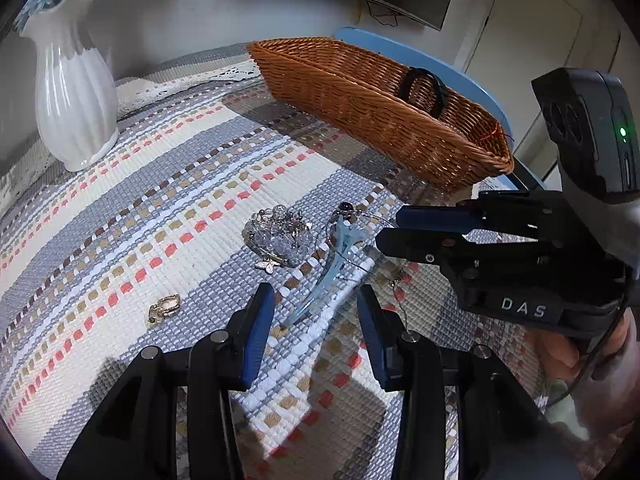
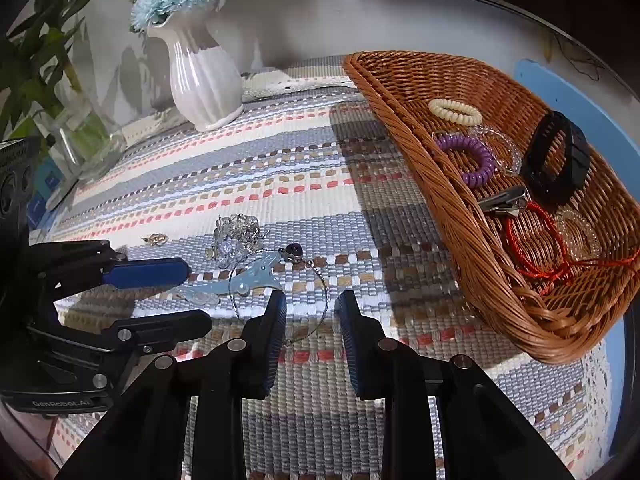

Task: Organize jewelry
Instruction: 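Grasp the light blue hair clip with the left tool, then grasp the silver hoop earring with the right tool while the left tool holds the hair clip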

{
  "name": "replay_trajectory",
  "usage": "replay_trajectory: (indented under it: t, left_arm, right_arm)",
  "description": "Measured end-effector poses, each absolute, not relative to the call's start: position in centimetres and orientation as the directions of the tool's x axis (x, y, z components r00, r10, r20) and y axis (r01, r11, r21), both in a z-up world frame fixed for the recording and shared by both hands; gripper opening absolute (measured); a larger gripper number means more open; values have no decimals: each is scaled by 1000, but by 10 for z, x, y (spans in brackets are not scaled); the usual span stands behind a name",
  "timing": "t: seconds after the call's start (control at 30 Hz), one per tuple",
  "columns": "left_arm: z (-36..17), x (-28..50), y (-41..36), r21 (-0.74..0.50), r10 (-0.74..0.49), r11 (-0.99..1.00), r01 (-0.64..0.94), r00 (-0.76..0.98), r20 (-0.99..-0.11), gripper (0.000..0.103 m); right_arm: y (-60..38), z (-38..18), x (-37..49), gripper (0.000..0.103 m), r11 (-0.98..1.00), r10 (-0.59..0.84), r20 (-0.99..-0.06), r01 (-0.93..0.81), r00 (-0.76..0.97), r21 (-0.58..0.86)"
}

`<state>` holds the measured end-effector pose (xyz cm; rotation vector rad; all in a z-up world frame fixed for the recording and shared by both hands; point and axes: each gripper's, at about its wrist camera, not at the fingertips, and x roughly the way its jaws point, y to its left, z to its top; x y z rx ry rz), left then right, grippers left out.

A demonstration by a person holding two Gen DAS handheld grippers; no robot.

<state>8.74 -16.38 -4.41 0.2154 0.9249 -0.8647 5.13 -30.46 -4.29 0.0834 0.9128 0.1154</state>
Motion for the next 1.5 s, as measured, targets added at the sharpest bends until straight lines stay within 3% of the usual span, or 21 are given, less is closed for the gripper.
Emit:
replay_trajectory:
  t: [0.1,0.17,0.2,0.27,0.5,0.9,1.1,1.2,1.27,1.4,1.5]
  left_arm:
    - [-46,85,-170,-166,-552,656,736,318,-771,33]
    - [-47,82,-173,-148,-542,654,742,324,-776,20]
    - [-47,79,-174,-128,-535,653,746,335,-776,18]
    - [-47,79,-174,-137,-543,642,754,322,-775,6]
    - [-45,80,-164,-122,-508,663,738,324,-798,5]
    - [-43,85,-143,-214,-528,638,740,217,-821,5]
    - [-42,81,-145,-196,-518,637,745,225,-825,5]
    - [-42,82,-146,-193,-516,640,744,230,-825,5]
    - [-43,83,-146,-201,-519,642,740,227,-824,5]
    - [-43,84,-146,-199,-519,644,739,231,-823,5]
    - [-43,84,-147,-195,-520,644,740,236,-821,5]
  right_arm:
    - [-301,-43,54,21,995,102,-788,-52,608,88]
    - [-299,-44,54,13,997,77,-788,-46,611,63]
    - [-298,-45,54,6,997,79,-789,-50,609,61]
    - [-297,-45,54,6,997,76,-789,-54,610,55]
    - [-297,-46,54,5,998,55,-787,-44,614,35]
    - [-299,-45,38,5,998,53,-801,-48,597,30]
    - [-300,-41,16,7,977,206,-822,-165,530,139]
    - [-307,-37,19,8,983,174,-811,-147,559,110]
    - [-309,-36,25,11,984,161,-816,-151,556,91]
    - [-305,-34,32,29,973,203,-808,-209,553,102]
    - [-288,-35,34,29,965,176,-804,-260,568,27]
